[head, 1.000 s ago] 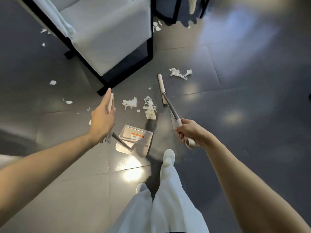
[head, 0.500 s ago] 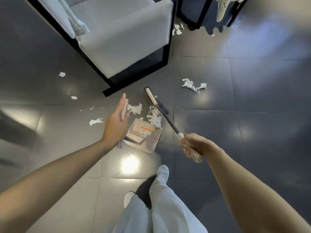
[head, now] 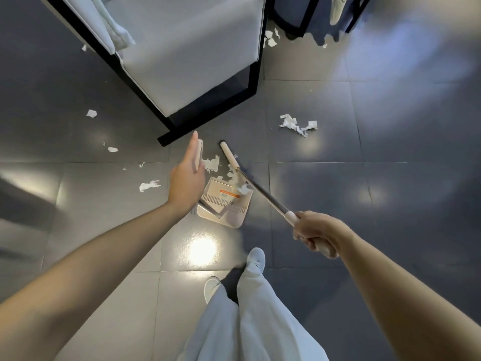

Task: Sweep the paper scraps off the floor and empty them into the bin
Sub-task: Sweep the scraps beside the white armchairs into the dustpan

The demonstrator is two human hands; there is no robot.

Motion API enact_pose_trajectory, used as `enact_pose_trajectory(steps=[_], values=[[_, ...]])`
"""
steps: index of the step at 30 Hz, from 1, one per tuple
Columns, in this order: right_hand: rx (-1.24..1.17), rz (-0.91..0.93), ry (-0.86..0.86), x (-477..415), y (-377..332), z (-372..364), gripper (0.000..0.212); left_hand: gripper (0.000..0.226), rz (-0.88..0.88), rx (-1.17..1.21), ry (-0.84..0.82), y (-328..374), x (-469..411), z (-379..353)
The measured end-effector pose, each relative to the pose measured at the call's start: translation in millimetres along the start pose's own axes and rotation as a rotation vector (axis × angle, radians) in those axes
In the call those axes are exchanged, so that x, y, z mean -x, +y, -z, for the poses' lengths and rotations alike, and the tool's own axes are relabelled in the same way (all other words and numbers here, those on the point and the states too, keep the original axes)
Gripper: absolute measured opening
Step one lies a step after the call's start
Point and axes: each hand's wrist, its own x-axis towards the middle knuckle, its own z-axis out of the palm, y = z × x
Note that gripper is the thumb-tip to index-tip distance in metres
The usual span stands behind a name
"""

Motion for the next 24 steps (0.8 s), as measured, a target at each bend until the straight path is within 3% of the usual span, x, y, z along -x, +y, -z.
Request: enact_pose_trajectory(steps=[7,13,19,24], values=[[-0.133,0.008,-0.166,45,20,13,0.042,0.064,-0.010,0.052,-0.025,-10,12,22],[-0.071,0.139,-0.031,54,-13,-5,0.036,0.063,0.005,0.053,-0.001,-39,28,62],[0.289,0.281,0.207,29,-78,-15,0.031,0.064,0.069,0.041,0.077,-64,31,89],[0.569,0.337,0.249,3,-124,-35,0.032,0.062,0.070,-0.014,0.097,-86,2,118]])
